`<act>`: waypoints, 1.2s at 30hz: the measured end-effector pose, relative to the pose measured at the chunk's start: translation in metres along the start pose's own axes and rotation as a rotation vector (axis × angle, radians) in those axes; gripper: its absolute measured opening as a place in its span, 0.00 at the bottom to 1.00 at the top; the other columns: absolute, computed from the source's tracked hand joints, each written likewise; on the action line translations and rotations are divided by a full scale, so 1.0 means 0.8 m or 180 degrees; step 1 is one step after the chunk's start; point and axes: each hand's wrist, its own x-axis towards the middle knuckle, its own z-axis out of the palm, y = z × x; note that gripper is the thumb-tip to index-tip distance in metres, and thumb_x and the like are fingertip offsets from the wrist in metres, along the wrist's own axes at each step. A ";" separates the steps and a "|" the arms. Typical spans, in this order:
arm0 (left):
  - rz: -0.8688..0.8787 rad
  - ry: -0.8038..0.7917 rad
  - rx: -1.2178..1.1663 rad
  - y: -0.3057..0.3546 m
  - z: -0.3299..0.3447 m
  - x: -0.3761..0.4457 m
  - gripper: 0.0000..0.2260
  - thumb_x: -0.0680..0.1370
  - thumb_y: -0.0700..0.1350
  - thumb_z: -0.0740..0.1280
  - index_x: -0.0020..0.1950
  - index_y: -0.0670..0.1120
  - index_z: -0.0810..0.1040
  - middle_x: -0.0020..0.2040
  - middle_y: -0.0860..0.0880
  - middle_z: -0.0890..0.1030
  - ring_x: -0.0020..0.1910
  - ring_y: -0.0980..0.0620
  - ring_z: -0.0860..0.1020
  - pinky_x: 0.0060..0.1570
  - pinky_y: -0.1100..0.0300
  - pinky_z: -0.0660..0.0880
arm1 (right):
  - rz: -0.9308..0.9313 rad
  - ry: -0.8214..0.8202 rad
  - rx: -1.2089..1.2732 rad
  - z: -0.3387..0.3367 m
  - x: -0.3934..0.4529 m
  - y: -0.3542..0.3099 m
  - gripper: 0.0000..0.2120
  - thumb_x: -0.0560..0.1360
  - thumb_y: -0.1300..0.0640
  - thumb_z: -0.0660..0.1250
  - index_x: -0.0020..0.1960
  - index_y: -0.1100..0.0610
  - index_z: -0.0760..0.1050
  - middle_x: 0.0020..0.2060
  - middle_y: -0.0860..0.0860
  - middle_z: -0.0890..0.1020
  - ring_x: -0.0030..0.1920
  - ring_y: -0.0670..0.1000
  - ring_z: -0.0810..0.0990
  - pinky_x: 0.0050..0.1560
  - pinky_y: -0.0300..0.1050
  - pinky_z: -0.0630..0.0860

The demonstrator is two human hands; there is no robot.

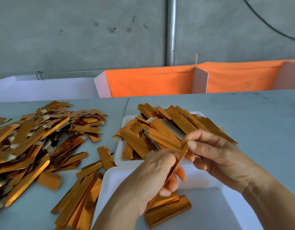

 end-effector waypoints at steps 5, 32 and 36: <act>0.0458 0.0322 0.0662 -0.003 -0.002 -0.001 0.20 0.73 0.67 0.56 0.56 0.59 0.76 0.47 0.59 0.83 0.45 0.63 0.81 0.39 0.71 0.75 | -0.0119 0.0423 -0.0535 -0.001 -0.001 0.001 0.06 0.66 0.52 0.73 0.36 0.54 0.80 0.28 0.52 0.76 0.27 0.47 0.74 0.28 0.36 0.72; 0.1609 0.1408 0.3054 -0.012 0.003 0.008 0.17 0.74 0.54 0.69 0.63 0.58 0.76 0.51 0.60 0.81 0.50 0.60 0.77 0.50 0.69 0.74 | 0.0583 0.0828 -0.0129 -0.002 -0.001 -0.002 0.08 0.66 0.63 0.69 0.45 0.62 0.79 0.30 0.61 0.81 0.28 0.51 0.81 0.28 0.39 0.79; 0.1591 0.1341 0.2845 -0.016 0.001 0.012 0.24 0.74 0.54 0.69 0.70 0.58 0.70 0.61 0.63 0.76 0.59 0.64 0.72 0.59 0.69 0.70 | 0.0417 0.0811 -0.0168 -0.001 -0.002 -0.002 0.06 0.70 0.64 0.68 0.47 0.63 0.78 0.30 0.61 0.81 0.28 0.51 0.81 0.29 0.39 0.79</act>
